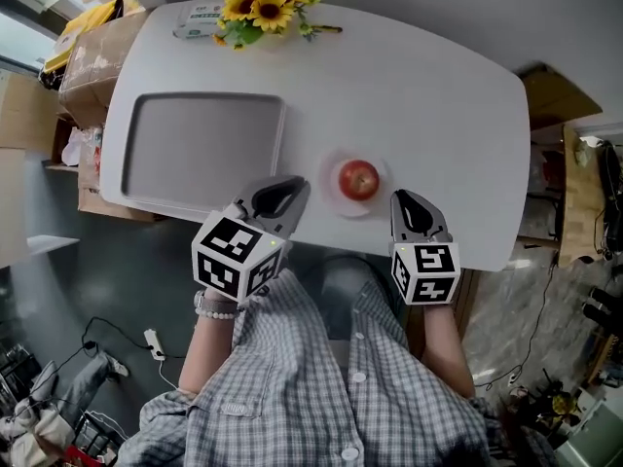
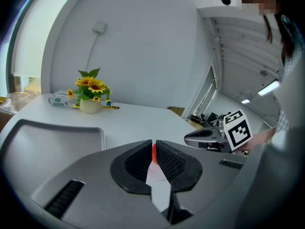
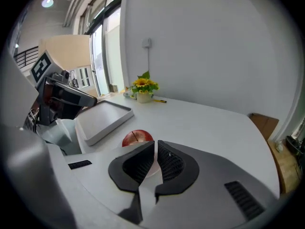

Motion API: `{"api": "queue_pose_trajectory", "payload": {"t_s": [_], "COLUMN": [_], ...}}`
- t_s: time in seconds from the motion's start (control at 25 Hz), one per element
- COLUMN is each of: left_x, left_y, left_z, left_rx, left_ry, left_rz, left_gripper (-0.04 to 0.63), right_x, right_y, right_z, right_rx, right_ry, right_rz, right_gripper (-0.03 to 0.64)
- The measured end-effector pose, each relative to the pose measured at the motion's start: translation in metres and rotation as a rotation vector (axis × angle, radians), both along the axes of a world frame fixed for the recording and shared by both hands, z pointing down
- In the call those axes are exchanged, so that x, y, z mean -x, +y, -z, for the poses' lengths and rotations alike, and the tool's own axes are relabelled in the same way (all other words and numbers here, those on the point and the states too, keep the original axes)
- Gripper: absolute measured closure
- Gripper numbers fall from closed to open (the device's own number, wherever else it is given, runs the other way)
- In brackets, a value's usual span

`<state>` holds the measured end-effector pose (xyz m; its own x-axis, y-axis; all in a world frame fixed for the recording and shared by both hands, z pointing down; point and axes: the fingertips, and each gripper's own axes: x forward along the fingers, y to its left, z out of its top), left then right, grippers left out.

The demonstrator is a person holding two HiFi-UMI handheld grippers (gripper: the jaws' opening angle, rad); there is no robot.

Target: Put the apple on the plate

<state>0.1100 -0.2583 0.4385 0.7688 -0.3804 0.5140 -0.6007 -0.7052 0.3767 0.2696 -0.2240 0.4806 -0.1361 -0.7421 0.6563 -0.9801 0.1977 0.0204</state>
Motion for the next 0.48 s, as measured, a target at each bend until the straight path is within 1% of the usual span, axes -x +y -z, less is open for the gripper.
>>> {"api": "queue_pose_trajectory", "payload": {"t_s": [0.16, 0.28, 0.36, 0.4, 0.44, 0.48], "left_x": [-0.013, -0.019, -0.022, -0.024, -0.026, -0.027], "left_y": [-0.005, -0.006, -0.005, -0.004, -0.003, -0.001], "left_z": [-0.03, -0.048, -0.06, -0.066, -0.072, -0.079], "left_rx": [0.032, 0.068, 0.098, 0.116, 0.136, 0.158], "left_ry": [-0.08, -0.11, -0.124, -0.13, -0.135, -0.139], "left_rz": [-0.018, 0.001, 0.018, 0.019, 0.017, 0.015], "left_gripper": [0.584, 0.583, 0.583, 0.568, 0.53, 0.512], "right_x": [-0.004, -0.004, -0.005, -0.006, -0.008, -0.009], "right_y": [0.0, -0.001, -0.001, -0.001, -0.001, -0.002], "right_z": [-0.028, -0.045, -0.054, -0.058, -0.062, -0.065], "right_rx": [0.09, 0.149, 0.183, 0.196, 0.206, 0.214], "right_ry": [-0.04, -0.094, -0.133, -0.144, -0.149, -0.148], "right_rz": [0.02, 0.031, 0.018, 0.009, 0.003, 0.0], "right_gripper": [0.586, 0.586, 0.586, 0.586, 0.586, 0.586]}}
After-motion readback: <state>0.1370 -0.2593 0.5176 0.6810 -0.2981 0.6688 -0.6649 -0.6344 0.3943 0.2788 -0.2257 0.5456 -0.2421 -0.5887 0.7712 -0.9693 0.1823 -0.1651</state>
